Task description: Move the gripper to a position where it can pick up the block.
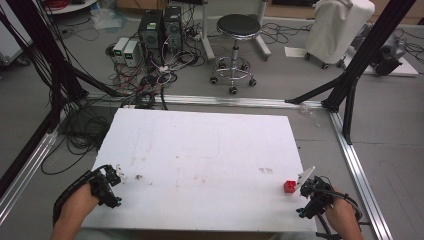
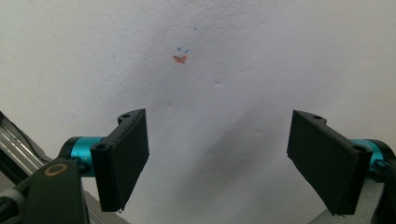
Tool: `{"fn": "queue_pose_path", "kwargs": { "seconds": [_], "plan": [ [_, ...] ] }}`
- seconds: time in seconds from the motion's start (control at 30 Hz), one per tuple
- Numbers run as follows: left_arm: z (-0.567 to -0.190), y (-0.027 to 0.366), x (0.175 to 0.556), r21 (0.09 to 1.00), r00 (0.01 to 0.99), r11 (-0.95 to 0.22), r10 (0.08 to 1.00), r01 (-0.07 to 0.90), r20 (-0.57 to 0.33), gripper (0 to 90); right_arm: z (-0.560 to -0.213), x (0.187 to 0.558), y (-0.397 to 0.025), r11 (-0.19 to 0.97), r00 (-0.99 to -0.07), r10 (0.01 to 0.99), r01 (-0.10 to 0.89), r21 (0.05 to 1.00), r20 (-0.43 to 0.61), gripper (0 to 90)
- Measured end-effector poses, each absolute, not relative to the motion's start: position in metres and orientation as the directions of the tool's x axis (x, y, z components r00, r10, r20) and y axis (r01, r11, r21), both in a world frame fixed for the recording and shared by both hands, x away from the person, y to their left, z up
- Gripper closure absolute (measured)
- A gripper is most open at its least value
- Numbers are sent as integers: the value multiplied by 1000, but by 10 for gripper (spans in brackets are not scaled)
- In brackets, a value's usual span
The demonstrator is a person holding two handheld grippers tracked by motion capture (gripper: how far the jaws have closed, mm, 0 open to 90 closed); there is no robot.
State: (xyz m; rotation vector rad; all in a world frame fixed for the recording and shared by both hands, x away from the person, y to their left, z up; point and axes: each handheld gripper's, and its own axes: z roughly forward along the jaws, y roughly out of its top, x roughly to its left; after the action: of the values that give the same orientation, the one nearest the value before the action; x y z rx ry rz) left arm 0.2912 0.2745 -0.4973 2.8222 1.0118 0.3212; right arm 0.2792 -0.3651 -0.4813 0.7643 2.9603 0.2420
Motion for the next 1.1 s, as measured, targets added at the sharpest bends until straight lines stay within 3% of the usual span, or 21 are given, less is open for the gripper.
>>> {"fn": "queue_pose_path", "kwargs": {
  "seconds": [0.47, 1.1],
  "plan": [
    [-498, 275, 293, 176, 761, -777, 629, 605, 161, 211, -477, 305, -374, 971, -970, 230, 224, 80, -79, 117],
    [-498, 275, 293, 177, 761, -776, 629, 605, 160, 210, -478, 337, -365, 991, -988, 123, 117, 66, -97, 117]
  ]
}}
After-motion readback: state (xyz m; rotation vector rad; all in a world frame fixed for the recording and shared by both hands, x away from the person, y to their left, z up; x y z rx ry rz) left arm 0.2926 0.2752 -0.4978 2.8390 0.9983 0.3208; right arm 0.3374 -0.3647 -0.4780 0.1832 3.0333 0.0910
